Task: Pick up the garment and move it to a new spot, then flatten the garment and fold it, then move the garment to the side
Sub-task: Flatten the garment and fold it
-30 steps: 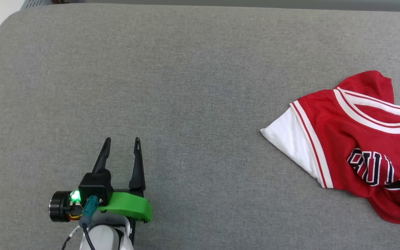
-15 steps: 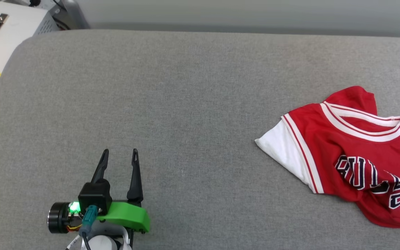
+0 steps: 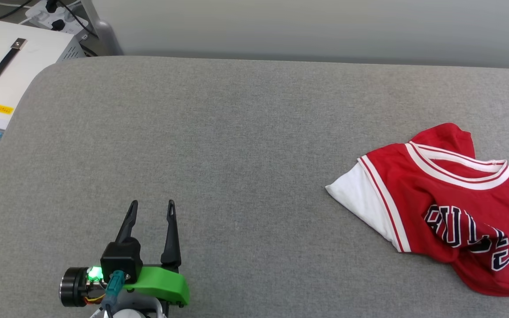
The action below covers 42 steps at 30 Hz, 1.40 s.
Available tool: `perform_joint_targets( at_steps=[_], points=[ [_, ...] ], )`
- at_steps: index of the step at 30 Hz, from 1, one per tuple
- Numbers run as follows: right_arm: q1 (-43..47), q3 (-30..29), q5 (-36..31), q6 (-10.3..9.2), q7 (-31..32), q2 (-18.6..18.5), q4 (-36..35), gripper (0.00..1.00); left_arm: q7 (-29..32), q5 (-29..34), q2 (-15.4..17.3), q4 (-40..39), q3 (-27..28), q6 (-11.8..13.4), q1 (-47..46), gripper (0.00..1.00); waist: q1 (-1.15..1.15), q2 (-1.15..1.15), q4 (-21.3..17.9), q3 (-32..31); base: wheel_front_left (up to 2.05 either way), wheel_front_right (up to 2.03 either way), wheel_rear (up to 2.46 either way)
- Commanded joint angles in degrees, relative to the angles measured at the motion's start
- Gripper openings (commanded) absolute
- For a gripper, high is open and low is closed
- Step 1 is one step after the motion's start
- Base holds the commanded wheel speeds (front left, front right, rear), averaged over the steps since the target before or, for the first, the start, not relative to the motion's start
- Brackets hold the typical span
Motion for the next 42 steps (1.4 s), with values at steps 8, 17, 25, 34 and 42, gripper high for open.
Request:
perform_joint_targets(
  at_steps=[8, 17, 25, 34, 42],
  points=[
    [-9.1, 16.4, 2.1, -0.04, 14.2, -2.7, -6.5, 1.0, -0.3, -0.1, -0.1, -0.5, -0.6, 0.0, -0.6, 1.0, 0.0, 0.0, 1.0, 1.4, 0.0, 0.0, 0.0],
    [-16.7, 37.8, 14.1, -0.04, 36.4, -7.5, -4.7, 1.0, -0.3, -0.6, -0.1, -1.3, -1.1, 0.6, -2.0, 1.0, 0.0, 0.0, 1.9, 3.8, 0.0, 0.0, 0.0],
    [-18.8, 49.9, 23.5, -0.04, 50.2, -9.7, 4.3, 1.0, -0.3, -1.9, -0.1, -1.5, -2.5, 1.5, -5.0, 1.0, 0.0, 0.0, 3.6, 9.4, 0.0, 0.0, 0.0],
    [-18.7, 56.7, 22.5, -0.04, 44.4, -7.6, 13.4, 0.85, -0.3, -2.7, -0.1, -0.8, -3.3, 2.2, -6.5, 1.0, 0.0, 0.0, 4.4, 10.6, 0.0, 0.0, 0.0],
    [-19.8, 50.6, 28.9, -0.04, 28.2, -8.0, 11.6, 0.0, -0.3, -2.9, -0.1, -0.2, -2.1, 2.2, -4.9, 1.0, 0.0, 0.0, 3.2, 6.6, 0.0, 0.0, 0.0]
  ],
)
